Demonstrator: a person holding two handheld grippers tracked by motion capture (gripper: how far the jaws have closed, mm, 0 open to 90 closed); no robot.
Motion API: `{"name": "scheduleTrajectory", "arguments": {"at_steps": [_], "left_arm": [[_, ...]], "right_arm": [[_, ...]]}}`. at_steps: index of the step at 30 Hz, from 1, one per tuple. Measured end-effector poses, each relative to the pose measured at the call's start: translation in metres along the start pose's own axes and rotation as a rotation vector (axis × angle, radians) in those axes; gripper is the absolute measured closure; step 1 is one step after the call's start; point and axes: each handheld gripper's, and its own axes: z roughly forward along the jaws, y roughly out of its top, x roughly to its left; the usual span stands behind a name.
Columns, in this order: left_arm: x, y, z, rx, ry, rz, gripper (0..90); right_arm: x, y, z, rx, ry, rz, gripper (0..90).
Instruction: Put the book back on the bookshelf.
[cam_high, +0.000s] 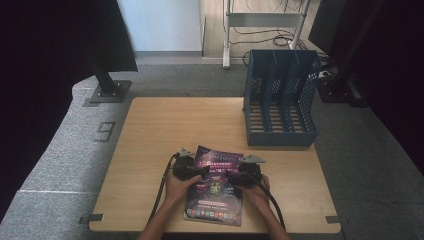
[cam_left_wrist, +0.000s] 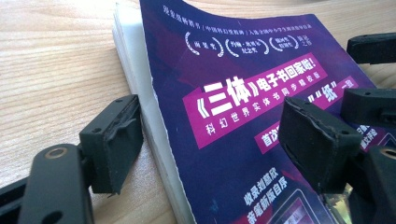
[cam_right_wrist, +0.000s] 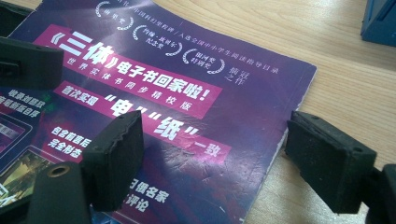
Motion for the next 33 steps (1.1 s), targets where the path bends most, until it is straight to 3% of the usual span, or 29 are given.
{"name": "scheduleTrajectory", "arguments": {"at_steps": [8, 11, 13, 14, 16, 19, 24, 28, 33], "left_arm": [[-0.002, 0.001, -0.006, -0.014, -0.018, 0.013, 23.0], [-0.003, 0.003, -0.012, -0.039, -0.073, 0.007, 24.0], [-0.005, 0.004, -0.011, -0.041, -0.165, -0.005, 27.0], [-0.007, 0.004, -0.010, -0.034, -0.162, 0.011, 26.8], [-0.010, 0.004, -0.008, -0.021, -0.109, 0.051, 27.0], [-0.009, 0.006, -0.006, -0.012, -0.097, 0.048, 27.1], [-0.012, 0.010, -0.002, -0.007, -0.054, 0.078, 30.3], [-0.008, 0.012, 0.004, -0.013, -0.052, 0.059, 32.0], [-0.004, 0.013, 0.009, -0.014, -0.081, 0.048, 31.6]], "right_arm": [[0.000, 0.000, 0.000, -0.001, -0.002, 0.003, 19.2], [0.001, 0.000, 0.000, -0.001, -0.003, 0.003, 19.2], [0.000, 0.000, 0.000, 0.000, -0.003, 0.002, 19.2], [0.001, 0.000, 0.000, 0.000, -0.003, 0.003, 19.2], [0.000, 0.000, 0.000, 0.000, -0.003, 0.003, 19.2], [0.000, 0.000, 0.000, -0.001, -0.003, 0.003, 19.2], [0.000, 0.000, 0.000, 0.000, -0.002, 0.000, 19.2], [0.000, 0.000, 0.000, 0.000, -0.003, 0.000, 19.2], [0.000, 0.000, 0.000, 0.000, -0.002, 0.000, 19.2]]}}
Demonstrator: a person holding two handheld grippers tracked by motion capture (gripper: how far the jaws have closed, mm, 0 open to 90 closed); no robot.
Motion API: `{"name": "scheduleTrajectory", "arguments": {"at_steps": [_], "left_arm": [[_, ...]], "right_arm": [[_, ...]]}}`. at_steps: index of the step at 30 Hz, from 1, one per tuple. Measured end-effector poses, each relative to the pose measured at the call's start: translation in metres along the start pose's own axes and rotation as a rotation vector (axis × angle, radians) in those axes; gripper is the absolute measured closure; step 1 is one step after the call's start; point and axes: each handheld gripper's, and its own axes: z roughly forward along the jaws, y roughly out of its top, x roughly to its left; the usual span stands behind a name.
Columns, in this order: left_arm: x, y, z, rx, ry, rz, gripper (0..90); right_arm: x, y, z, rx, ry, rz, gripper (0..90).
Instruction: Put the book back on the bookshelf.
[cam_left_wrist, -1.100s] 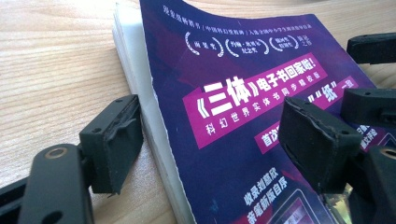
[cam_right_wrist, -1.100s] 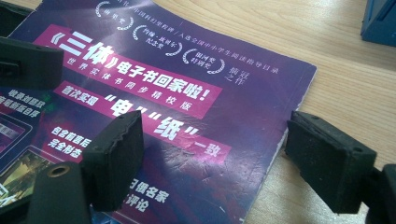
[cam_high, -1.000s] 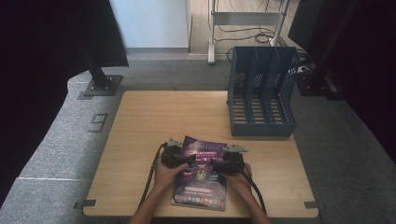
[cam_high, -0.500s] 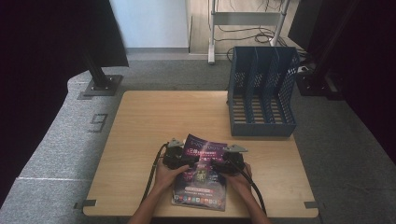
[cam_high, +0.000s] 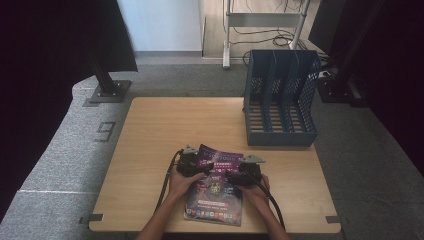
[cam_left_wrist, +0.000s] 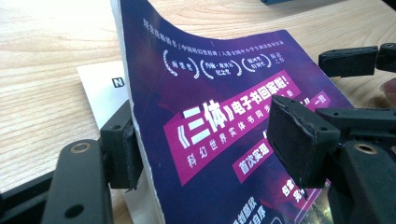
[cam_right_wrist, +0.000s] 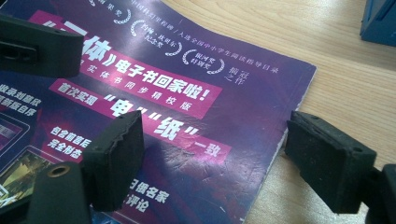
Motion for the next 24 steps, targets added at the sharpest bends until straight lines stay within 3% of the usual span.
{"name": "scheduleTrajectory", "arguments": {"at_steps": [3, 10, 13, 19, 22, 24], "left_arm": [[0.0003, 0.0002, 0.0009, -0.012, -0.014, -0.006, 31.1], [-0.0003, -0.0003, 0.0056, 0.000, 0.015, -0.002, 28.4], [-0.0031, -0.0004, 0.0052, 0.003, 0.049, 0.032, 31.3], [-0.0055, -0.0005, 0.0049, 0.013, 0.116, 0.048, 41.4], [-0.0056, -0.0003, 0.0034, 0.007, 0.114, 0.050, 45.7], [-0.0056, 0.0002, 0.0012, -0.011, 0.081, 0.055, 47.4]], "right_arm": [[0.0000, 0.0001, 0.0001, 0.000, 0.000, 0.000, 19.1], [0.0000, 0.0001, 0.0001, 0.000, -0.001, 0.000, 19.1], [0.0000, 0.0001, 0.0001, 0.000, -0.001, 0.000, 19.1], [0.0000, 0.0001, 0.0001, 0.000, -0.001, 0.000, 19.1], [0.0000, 0.0001, 0.0001, 0.000, -0.001, 0.000, 19.2], [0.0000, 0.0001, 0.0001, 0.000, -0.001, 0.001, 19.1]]}}
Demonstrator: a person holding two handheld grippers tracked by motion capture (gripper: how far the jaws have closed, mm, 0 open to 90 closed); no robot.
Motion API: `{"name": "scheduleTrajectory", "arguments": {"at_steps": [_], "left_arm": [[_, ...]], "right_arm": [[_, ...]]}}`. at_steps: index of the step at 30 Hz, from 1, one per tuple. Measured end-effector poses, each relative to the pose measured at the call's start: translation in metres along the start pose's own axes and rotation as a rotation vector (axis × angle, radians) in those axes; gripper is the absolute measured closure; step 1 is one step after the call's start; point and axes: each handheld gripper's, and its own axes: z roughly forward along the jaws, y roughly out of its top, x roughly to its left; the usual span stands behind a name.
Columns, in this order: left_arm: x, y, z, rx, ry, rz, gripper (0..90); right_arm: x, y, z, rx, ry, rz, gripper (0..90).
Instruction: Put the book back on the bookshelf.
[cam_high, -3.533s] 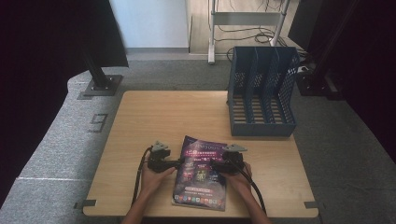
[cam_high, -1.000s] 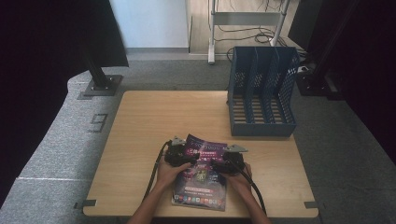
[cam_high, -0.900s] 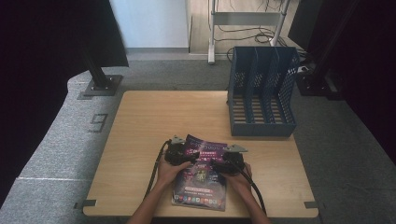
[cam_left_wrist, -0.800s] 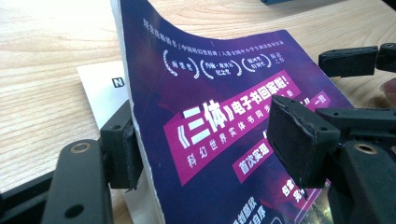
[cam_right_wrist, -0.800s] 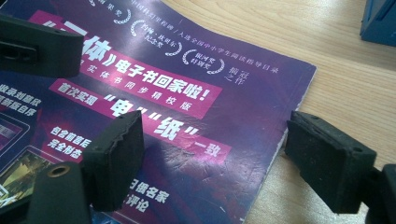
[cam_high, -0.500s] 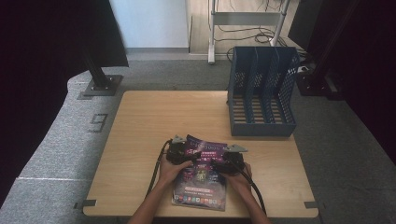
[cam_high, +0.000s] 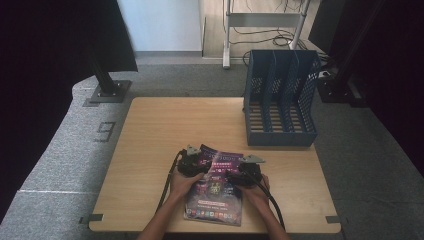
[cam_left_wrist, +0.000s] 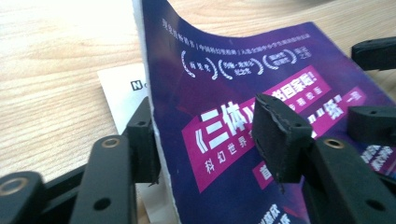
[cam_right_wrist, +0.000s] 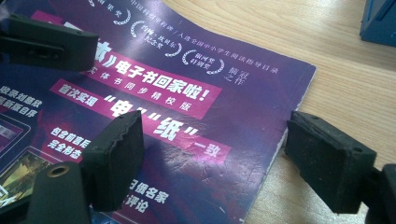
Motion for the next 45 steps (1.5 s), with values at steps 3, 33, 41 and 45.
{"name": "scheduleTrajectory", "arguments": {"at_steps": [3, 33, 41, 45], "left_arm": [[-0.001, 0.001, -0.004, -0.023, -0.068, 0.007, 46.2], [-0.005, 0.006, -0.001, 0.015, -0.007, -0.013, 74.5], [-0.005, 0.006, -0.005, -0.023, -0.045, -0.016, 83.8], [-0.004, 0.006, -0.007, -0.044, -0.072, -0.020, 85.0]], "right_arm": [[0.000, 0.000, 0.000, 0.000, 0.000, 0.000, 19.1], [0.000, 0.000, 0.000, 0.000, 0.002, 0.000, 19.0], [0.000, 0.000, 0.000, 0.000, 0.003, 0.000, 19.1], [-0.001, 0.000, 0.000, 0.001, 0.006, -0.001, 19.4]]}}
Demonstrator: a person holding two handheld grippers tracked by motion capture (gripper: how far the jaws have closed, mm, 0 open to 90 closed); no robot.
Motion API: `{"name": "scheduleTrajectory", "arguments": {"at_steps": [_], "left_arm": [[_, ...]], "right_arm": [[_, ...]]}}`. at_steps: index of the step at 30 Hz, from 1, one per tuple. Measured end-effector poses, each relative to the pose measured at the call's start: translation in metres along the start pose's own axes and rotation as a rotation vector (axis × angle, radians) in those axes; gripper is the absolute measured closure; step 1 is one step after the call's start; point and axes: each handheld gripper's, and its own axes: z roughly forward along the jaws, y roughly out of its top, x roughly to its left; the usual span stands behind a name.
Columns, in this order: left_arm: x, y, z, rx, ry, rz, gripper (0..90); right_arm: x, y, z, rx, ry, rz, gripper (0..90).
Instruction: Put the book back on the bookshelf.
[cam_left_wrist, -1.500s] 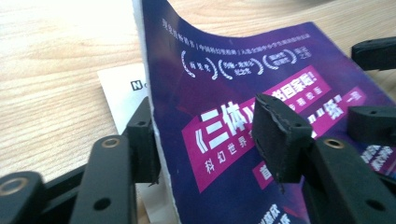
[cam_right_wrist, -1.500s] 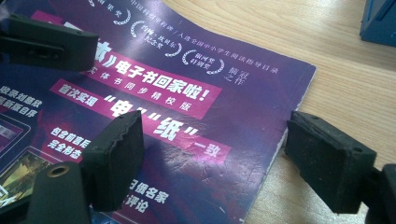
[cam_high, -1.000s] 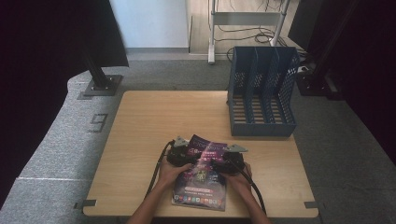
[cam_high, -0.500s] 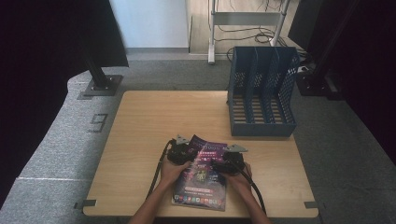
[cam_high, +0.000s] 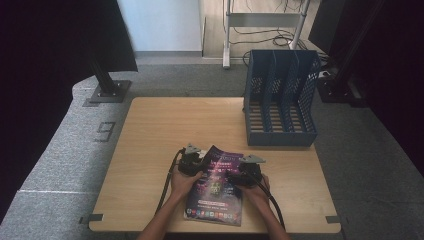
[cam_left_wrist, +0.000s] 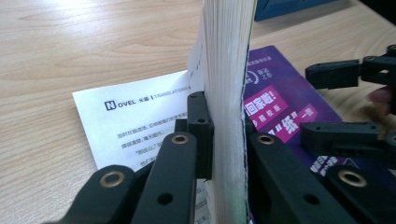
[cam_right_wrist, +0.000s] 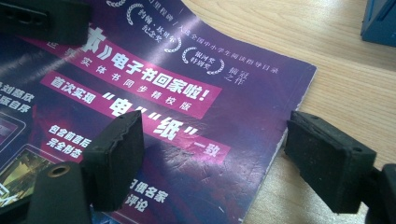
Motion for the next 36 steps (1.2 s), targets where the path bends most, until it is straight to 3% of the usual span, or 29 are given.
{"name": "scheduleTrajectory", "arguments": {"at_steps": [10, 17, 28, 36], "left_arm": [[-0.006, 0.002, -0.013, -0.102, -0.078, 0.026, 85.7], [-0.012, 0.005, -0.019, -0.135, -0.103, 0.058, 85.8], [-0.026, 0.012, -0.037, -0.194, -0.127, 0.116, 85.8], [-0.033, 0.015, -0.047, -0.235, -0.148, 0.135, 85.9]], "right_arm": [[-0.009, 0.000, -0.005, -0.033, 0.022, 0.039, 23.3], [-0.017, 0.003, -0.013, -0.077, 0.059, 0.062, 23.0], [-0.022, 0.008, -0.020, -0.106, 0.096, 0.078, 20.3], [-0.025, 0.010, -0.023, -0.118, 0.133, 0.093, 17.5]]}}
